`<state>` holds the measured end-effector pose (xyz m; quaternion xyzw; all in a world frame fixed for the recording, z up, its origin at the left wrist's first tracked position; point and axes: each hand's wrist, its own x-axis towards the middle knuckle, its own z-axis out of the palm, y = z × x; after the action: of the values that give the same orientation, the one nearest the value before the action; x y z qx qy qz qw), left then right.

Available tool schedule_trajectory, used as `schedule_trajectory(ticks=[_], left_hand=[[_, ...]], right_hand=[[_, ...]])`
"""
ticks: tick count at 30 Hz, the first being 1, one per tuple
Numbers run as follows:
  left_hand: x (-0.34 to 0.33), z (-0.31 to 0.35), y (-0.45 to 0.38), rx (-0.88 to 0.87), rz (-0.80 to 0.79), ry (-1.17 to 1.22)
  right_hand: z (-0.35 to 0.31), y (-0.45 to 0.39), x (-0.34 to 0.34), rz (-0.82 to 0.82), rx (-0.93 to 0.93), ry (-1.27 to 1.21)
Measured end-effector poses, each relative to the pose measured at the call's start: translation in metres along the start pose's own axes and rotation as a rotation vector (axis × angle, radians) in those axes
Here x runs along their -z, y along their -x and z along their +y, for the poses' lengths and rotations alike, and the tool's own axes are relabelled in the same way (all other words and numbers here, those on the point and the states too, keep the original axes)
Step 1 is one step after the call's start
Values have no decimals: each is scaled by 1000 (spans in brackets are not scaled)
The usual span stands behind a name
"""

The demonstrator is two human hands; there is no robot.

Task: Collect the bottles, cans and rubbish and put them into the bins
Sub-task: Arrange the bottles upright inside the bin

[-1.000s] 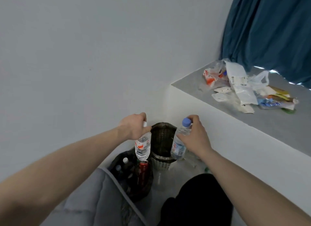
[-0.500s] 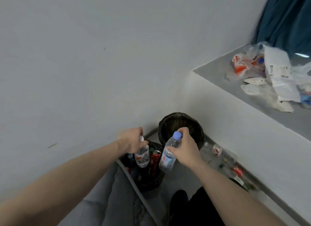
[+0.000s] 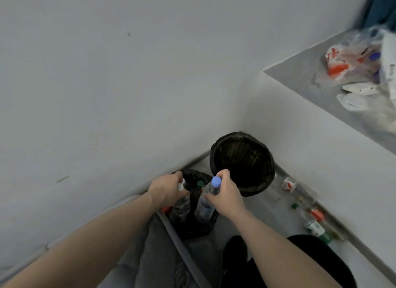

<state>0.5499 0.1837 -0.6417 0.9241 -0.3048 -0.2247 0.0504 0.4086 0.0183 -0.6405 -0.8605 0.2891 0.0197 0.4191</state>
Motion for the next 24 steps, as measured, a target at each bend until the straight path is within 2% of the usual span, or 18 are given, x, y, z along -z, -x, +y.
schedule_trajectory(ticks=[10,16,24], left_hand=[[-22,-6,-22,98,-31,85],[-25,-8,-30,157,-78,228],[-29,-8,-39,290,-134,206]], right_hand=[[1,-24,-38,-169,-23,38],[0,-35,-46,-159,-44,41],[4,-35,-53,-193,-101,128]])
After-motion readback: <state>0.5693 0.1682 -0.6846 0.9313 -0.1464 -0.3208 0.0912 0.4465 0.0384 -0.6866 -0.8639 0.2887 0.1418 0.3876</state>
